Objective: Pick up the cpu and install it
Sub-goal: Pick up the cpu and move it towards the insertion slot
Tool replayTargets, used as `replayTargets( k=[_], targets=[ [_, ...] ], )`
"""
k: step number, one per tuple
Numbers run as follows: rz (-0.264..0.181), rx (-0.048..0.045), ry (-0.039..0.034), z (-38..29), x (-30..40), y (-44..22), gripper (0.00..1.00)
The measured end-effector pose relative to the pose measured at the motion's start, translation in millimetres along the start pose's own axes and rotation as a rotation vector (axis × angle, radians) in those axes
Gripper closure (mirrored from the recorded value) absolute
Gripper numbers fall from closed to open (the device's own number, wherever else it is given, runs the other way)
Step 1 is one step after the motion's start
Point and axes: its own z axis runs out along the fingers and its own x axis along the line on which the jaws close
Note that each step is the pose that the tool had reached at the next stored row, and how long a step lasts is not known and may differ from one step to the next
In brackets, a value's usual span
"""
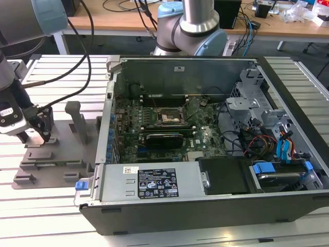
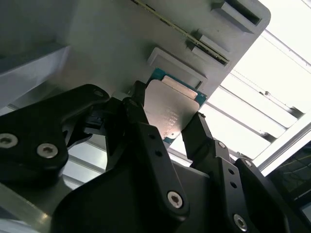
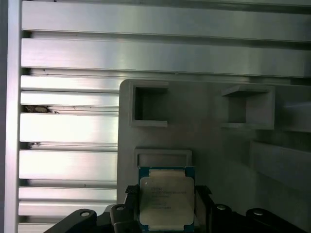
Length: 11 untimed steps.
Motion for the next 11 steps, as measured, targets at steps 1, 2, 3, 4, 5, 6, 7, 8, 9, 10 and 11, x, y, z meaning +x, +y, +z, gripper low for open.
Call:
replayTargets(
  k=[1, 2, 3, 4, 5, 6, 7, 8, 9, 10, 11],
  targets=[
    [0.000, 0.0001, 0.0001, -0.9, 0.0, 0.0, 0.45],
    [0.000, 0.0001, 0.0000, -1.2, -0.1, 0.0, 0.45],
    [0.000, 0.0000, 0.0000, -1.6, -0.1, 0.0, 0.45],
    [0.000, 0.0001, 0.0001, -2.3, -0.1, 0.0, 0.45],
    [0.000, 0.0000, 0.0001, -2.8, -0.1, 0.0, 0.45],
    [0.000, 0.0001, 0.0001, -3.2, -0.1, 0.0, 0.45],
    [0.000, 0.0002, 0.0001, -3.8, -0.1, -0.1, 0.45],
    [0.000, 0.0001, 0.0000, -5.3, -0.2, 0.0, 0.45],
    [0.000, 0.0001, 0.0001, -5.8, -0.2, -0.1, 0.45],
    [0.000, 0.0001, 0.0001, -6.3, -0.2, -0.1, 0.45],
    [0.000, 0.0000, 0.0000, -7.0, -0.2, 0.0, 0.45]
  ],
)
